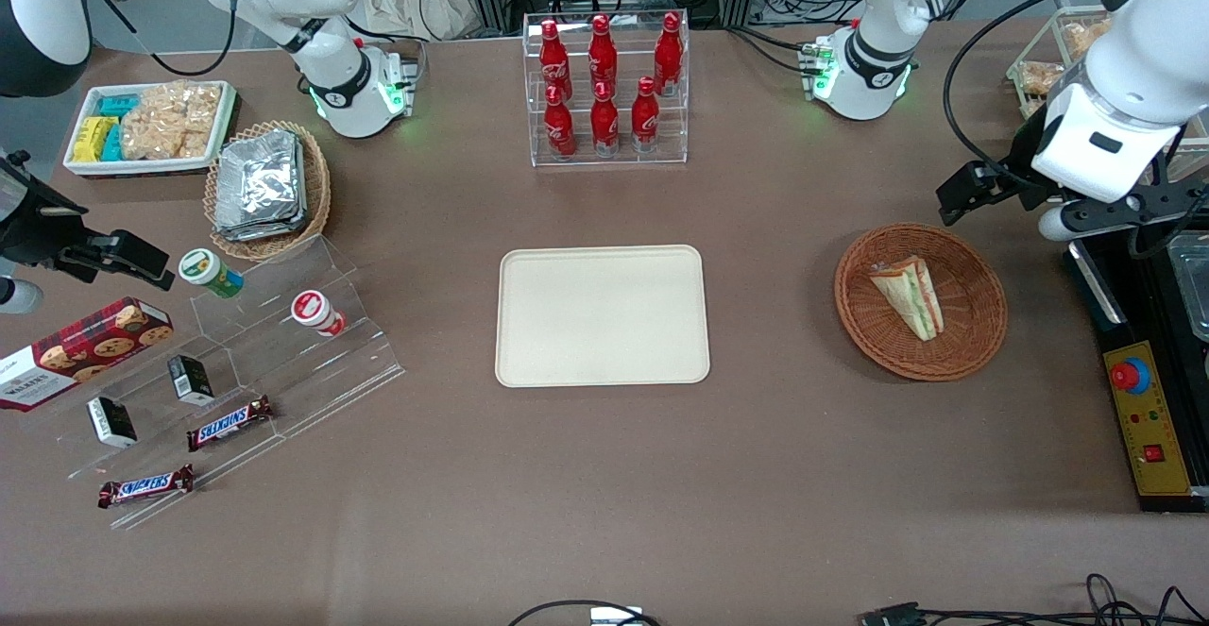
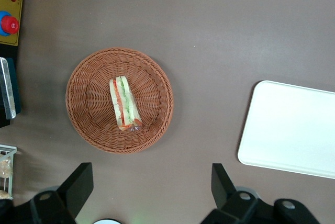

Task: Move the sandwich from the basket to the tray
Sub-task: 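Move the left gripper down over the wrapped sandwich in the wicker basket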

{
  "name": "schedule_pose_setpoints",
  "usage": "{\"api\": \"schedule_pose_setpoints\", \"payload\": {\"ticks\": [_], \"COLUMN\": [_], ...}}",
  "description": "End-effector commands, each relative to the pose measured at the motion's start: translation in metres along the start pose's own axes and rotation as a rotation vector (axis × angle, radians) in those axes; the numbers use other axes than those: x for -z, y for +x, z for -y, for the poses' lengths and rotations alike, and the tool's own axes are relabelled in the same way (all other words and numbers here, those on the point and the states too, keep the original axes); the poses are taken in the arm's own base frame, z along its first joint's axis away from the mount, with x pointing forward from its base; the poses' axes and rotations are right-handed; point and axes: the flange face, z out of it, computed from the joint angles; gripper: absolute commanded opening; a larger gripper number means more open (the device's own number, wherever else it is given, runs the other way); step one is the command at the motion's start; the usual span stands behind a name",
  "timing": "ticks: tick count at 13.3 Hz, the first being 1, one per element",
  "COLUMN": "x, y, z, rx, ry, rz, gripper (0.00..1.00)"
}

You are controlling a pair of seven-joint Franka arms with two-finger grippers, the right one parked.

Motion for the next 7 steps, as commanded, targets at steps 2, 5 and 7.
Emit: {"api": "schedule_pose_setpoints", "payload": {"ticks": [2, 5, 7], "x": [0.003, 0.002, -0.008], "y": [-0.003, -0.002, -0.001], "z": [-0.005, -0.003, 0.001], "rx": [0.024, 0.027, 0.045], "ry": [0.021, 0.023, 0.032], "rz": [0.002, 0.003, 0.022], "gripper": [1.00, 1.00, 1.00]}}
